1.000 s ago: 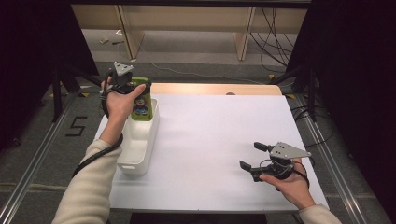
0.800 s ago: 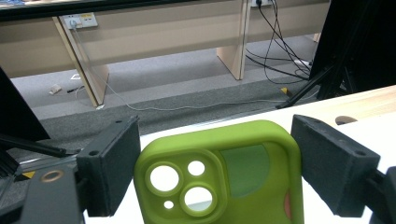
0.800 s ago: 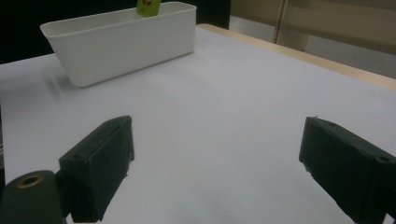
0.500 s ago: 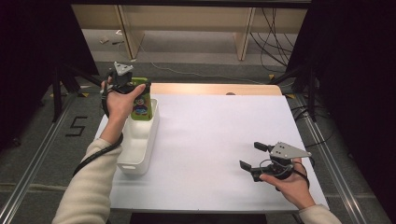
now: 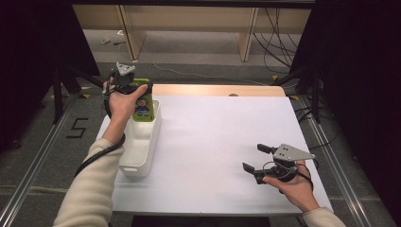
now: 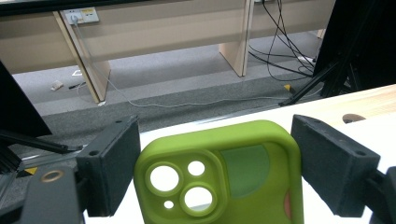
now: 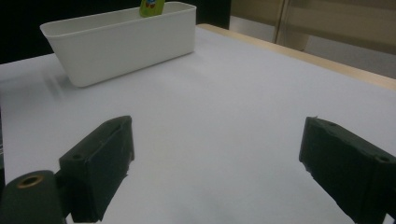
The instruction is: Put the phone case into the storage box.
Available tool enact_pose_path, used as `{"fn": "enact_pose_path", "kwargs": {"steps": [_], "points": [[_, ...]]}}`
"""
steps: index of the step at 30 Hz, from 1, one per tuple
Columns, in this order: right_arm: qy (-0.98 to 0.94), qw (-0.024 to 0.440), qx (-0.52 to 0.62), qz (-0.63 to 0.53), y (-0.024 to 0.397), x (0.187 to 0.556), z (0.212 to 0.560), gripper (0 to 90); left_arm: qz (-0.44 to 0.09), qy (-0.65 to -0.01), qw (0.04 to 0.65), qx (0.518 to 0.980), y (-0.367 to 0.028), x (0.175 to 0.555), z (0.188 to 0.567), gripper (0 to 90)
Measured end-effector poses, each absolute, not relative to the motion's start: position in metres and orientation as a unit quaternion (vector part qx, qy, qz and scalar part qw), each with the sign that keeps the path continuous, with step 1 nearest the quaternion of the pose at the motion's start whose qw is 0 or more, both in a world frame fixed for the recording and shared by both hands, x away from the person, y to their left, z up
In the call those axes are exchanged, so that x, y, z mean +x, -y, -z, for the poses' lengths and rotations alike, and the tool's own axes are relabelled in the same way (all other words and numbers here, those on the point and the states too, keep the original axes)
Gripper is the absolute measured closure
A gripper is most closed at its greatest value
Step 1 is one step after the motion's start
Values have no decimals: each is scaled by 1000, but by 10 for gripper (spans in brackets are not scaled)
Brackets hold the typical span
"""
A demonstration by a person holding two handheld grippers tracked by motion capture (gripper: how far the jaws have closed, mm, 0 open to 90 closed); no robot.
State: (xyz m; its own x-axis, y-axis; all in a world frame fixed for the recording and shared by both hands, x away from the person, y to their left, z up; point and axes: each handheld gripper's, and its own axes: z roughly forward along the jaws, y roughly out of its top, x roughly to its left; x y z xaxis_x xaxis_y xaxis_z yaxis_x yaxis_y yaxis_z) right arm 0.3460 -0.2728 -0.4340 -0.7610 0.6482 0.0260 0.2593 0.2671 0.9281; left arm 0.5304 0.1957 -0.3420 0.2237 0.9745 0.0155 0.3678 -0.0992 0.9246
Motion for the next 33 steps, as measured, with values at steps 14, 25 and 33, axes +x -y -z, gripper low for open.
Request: {"fn": "enact_pose_path", "kwargs": {"steps": [14,25,33], "points": [[-774,184,293,-530,273,346,434,113,-343,-520,434,651,-195,535,344,173],[-774,184,293,-530,273,346,434,112,-342,-522,430,652,-194,537,345,173],[-774,183,293,-531,273,346,434,113,-344,-524,427,652,-195,539,345,173]]}}
